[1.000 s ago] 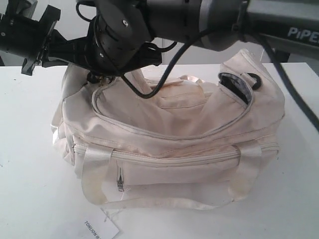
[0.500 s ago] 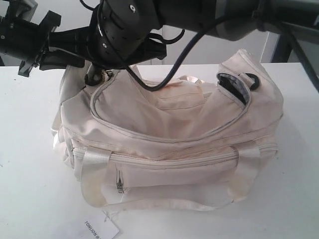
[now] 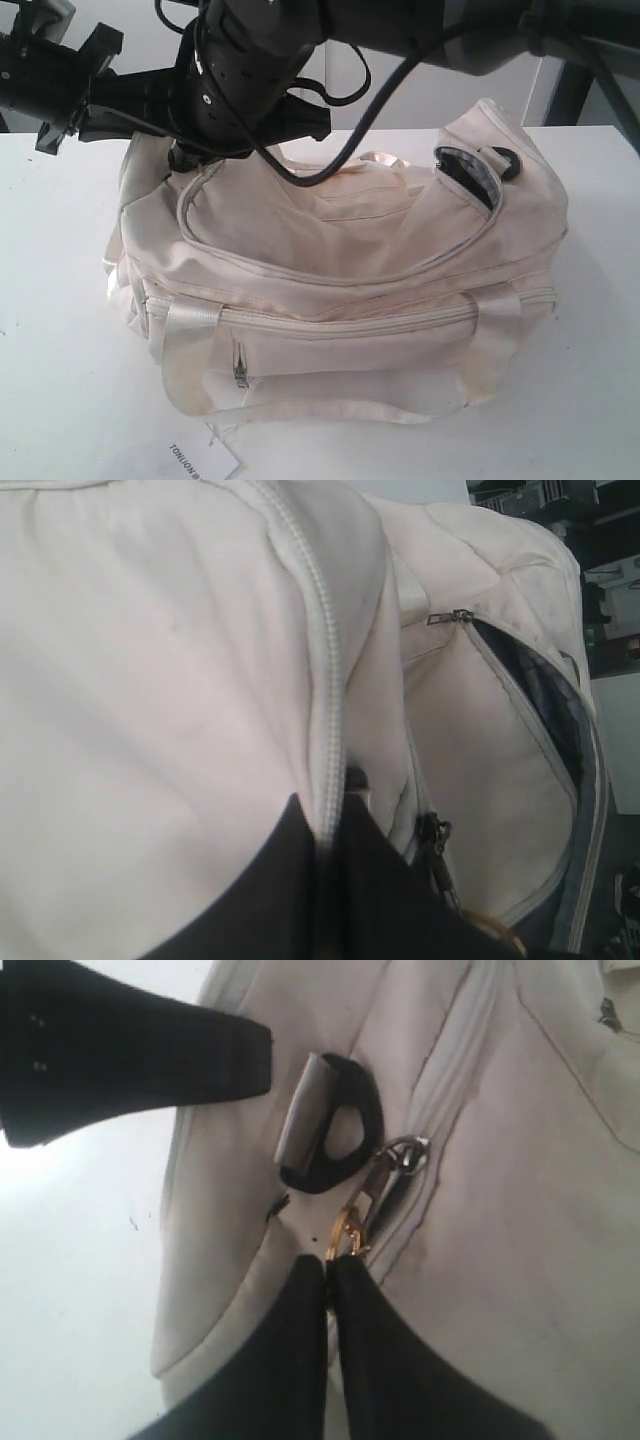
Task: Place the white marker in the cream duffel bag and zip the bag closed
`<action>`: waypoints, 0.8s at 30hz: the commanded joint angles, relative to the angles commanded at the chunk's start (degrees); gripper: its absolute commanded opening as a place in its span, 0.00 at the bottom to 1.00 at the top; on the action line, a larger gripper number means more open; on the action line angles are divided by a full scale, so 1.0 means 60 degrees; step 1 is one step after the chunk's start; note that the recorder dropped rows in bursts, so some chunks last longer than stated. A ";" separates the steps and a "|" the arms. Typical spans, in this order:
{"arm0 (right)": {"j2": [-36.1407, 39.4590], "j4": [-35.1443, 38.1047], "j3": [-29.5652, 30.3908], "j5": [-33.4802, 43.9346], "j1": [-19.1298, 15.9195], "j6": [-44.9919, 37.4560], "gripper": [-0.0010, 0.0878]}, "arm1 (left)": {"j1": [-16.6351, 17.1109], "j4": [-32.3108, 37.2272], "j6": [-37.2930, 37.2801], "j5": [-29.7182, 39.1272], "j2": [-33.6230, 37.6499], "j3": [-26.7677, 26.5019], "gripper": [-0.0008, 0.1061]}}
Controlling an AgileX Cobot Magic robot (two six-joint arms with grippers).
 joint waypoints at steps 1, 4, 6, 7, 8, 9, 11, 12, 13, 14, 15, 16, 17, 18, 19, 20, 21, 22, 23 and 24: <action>0.0000 0.0078 0.0000 0.0007 0.0000 0.0000 0.05 | 0.0000 0.0000 0.0000 0.0000 0.0000 0.0000 0.01; 0.0000 0.0299 0.0000 0.0068 0.0000 -0.0230 0.05 | 0.0000 0.0000 0.0000 0.0018 0.0000 0.0000 0.01; 0.0000 0.0511 0.0000 0.0155 0.0000 -0.0423 0.05 | 0.0000 0.0000 0.0000 0.0018 0.0000 0.0000 0.01; 0.0000 0.0606 0.0000 0.0195 0.0000 -0.0507 0.05 | 0.0000 0.0000 0.0000 0.0018 0.0000 0.0000 0.01; 0.0000 0.0696 0.0000 0.0237 0.0000 -0.0507 0.05 | 0.0000 0.0000 0.0000 0.0018 0.0000 0.0000 0.01; 0.0000 0.0775 0.0000 0.0238 0.0000 -0.0566 0.05 | 0.0000 0.0000 0.0000 0.0018 0.0000 0.0000 0.01; 0.0000 0.0973 0.0000 0.0238 0.0000 -0.0738 0.05 | 0.0000 0.0000 0.0000 0.0018 0.0000 0.0000 0.01; 0.0000 0.1049 0.0000 0.0252 0.0000 -0.0808 0.05 | 0.0000 0.0000 0.0000 0.0018 0.0000 0.0000 0.01; 0.0000 0.1049 0.0000 0.0275 0.0000 -0.0866 0.05 | 0.0000 0.0000 0.0000 0.0018 0.0000 0.0000 0.01; 0.0000 0.1049 0.0000 0.0275 0.0000 -0.0866 0.05 | 0.0000 0.0000 0.0000 0.0018 0.0000 0.0000 0.01; 0.0000 0.1049 0.0000 0.0275 0.0000 -0.0866 0.05 | 0.0000 0.0000 0.0000 0.0036 0.0000 0.0000 0.01; 0.0000 0.1049 0.0000 0.0275 0.0000 -0.0866 0.05 | 0.0000 0.0000 0.0000 0.0036 0.0000 0.0000 0.01; 0.0000 0.0973 0.0000 0.0226 0.0000 -0.0866 0.05 | 0.0000 0.0000 0.0000 0.0036 0.0000 0.0000 0.01; 0.0000 0.0973 0.0000 0.0170 0.0000 -0.0866 0.05 | 0.0000 0.0000 0.0000 0.0036 0.0000 0.0000 0.01; 0.0000 0.0832 0.0000 0.0095 0.0000 -0.0866 0.05 | 0.0000 0.0000 0.0000 0.0036 0.0000 0.0000 0.01; -0.0018 0.0686 0.0000 0.0021 0.0000 -0.0866 0.05 | 0.0000 0.0000 0.0000 0.0036 0.0000 0.0000 0.01; -0.0035 0.0486 0.0000 -0.0083 0.0000 -0.0866 0.05 | 0.0000 0.0000 0.0000 0.0036 0.0000 0.0000 0.01; -0.0033 0.0343 0.0000 -0.0138 0.0000 -0.0866 0.05 | 0.0000 0.0000 0.0000 0.0036 0.0000 0.0000 0.01; -0.0055 0.0107 0.0000 -0.0267 0.0000 -0.0866 0.05 | 0.0000 0.0000 0.0000 0.0055 0.0000 0.0000 0.01; -0.0076 -0.0049 0.0000 -0.0362 0.0000 -0.0866 0.05 | 0.0000 0.0000 0.0000 0.0055 0.0000 0.0000 0.01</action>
